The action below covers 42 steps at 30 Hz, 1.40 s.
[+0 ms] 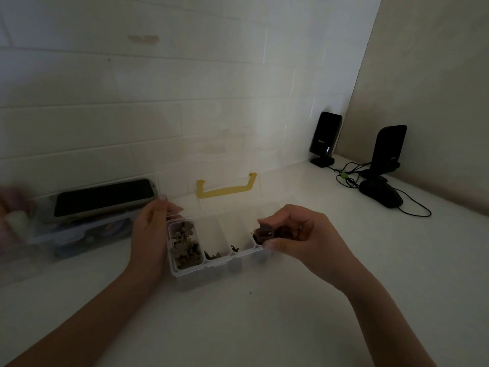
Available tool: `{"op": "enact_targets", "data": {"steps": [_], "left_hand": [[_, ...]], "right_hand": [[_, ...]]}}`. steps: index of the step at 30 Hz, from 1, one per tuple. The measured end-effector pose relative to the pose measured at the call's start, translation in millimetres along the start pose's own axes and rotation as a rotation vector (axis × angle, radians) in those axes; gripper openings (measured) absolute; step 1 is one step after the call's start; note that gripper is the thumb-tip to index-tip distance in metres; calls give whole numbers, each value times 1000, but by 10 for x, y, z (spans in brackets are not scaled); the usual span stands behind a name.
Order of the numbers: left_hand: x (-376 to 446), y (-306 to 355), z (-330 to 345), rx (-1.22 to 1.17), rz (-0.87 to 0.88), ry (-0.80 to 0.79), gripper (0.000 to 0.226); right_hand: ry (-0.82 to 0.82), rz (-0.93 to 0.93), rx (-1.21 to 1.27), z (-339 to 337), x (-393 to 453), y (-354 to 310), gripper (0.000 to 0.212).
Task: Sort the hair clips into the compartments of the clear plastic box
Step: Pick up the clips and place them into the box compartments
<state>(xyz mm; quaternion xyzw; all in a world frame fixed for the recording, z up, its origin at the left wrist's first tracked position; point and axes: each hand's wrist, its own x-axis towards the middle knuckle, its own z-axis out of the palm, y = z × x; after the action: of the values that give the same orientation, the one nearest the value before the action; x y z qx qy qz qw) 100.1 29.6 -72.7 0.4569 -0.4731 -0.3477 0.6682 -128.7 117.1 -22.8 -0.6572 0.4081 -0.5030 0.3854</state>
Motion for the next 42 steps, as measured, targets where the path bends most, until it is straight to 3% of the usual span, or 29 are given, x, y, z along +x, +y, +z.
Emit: {"op": "enact_targets", "data": {"steps": [4,9,19,28,33,42], "left_hand": [[5,-6,-3,-23,-32,-5,37],[-30,21,-6,-18,28,6,33],[2,110,-33,-45,63,-54,32],[97,133,-102,16,215,-113,31],[114,108,-119,34,231,-115,30],[103,110,-124,58,238,-102,30]], "right_hand": [[71,-49,-227,188,-1,14,32],[181,-109,-328,248,-4,57,38],[338,-176,-405,179,3,106,22],[234,-154,-421,225,-2,126,33],[326,-122,-351,157,13,127,19],[410,-48,-277,46,27,83,27]]}}
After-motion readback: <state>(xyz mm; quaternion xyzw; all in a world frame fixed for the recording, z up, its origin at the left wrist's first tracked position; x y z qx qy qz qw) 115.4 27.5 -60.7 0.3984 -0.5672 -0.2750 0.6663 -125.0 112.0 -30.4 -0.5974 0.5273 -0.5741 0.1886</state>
